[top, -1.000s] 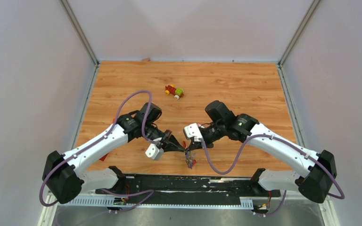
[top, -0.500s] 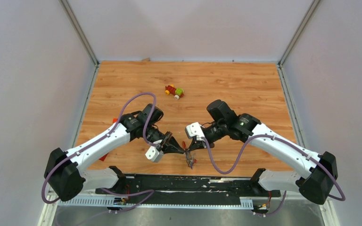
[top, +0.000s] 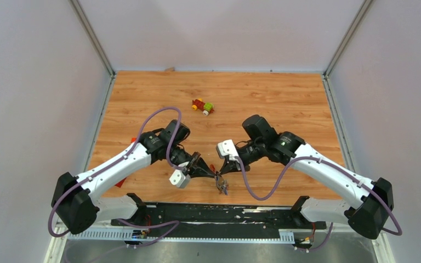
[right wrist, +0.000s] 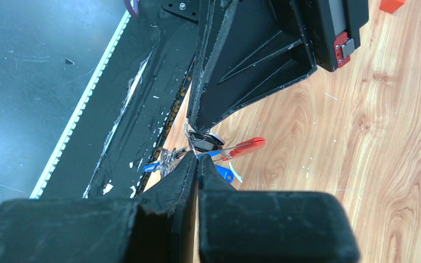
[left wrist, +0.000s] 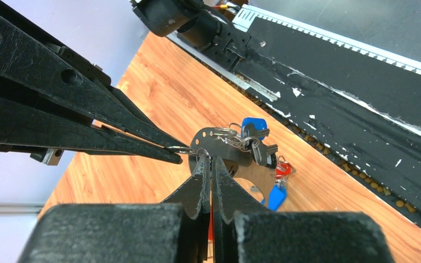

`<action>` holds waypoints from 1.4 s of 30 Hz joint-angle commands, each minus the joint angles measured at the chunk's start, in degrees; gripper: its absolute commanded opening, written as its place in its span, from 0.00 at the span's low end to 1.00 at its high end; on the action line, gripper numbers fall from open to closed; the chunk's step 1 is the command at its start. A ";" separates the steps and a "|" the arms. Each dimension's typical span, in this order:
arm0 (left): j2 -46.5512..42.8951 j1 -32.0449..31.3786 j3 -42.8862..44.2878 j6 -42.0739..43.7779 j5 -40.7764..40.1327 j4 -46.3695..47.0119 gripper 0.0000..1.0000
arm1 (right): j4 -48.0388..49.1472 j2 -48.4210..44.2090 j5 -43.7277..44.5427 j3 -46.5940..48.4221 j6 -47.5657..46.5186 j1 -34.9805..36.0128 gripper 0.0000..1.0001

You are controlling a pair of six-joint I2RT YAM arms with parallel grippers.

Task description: Put the keys on the keyring

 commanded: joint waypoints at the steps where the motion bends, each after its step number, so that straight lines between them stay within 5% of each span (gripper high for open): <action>1: -0.68 -0.68 -0.11 -5.82 -0.28 0.85 0.00 | 7.22 -2.37 -0.08 1.31 3.88 -1.66 0.00; 25: 1.79 4.72 3.89 -13.90 1.48 5.16 0.03 | 13.84 -3.91 -0.31 1.33 14.61 -5.86 0.00; 35: -0.33 5.67 3.68 -16.15 -0.55 6.25 0.22 | 13.76 -4.63 2.79 1.79 14.11 -6.67 0.00; 42: -3.48 6.50 2.11 -21.69 -2.65 10.81 0.52 | 13.55 -5.69 3.80 1.37 12.14 -7.08 0.00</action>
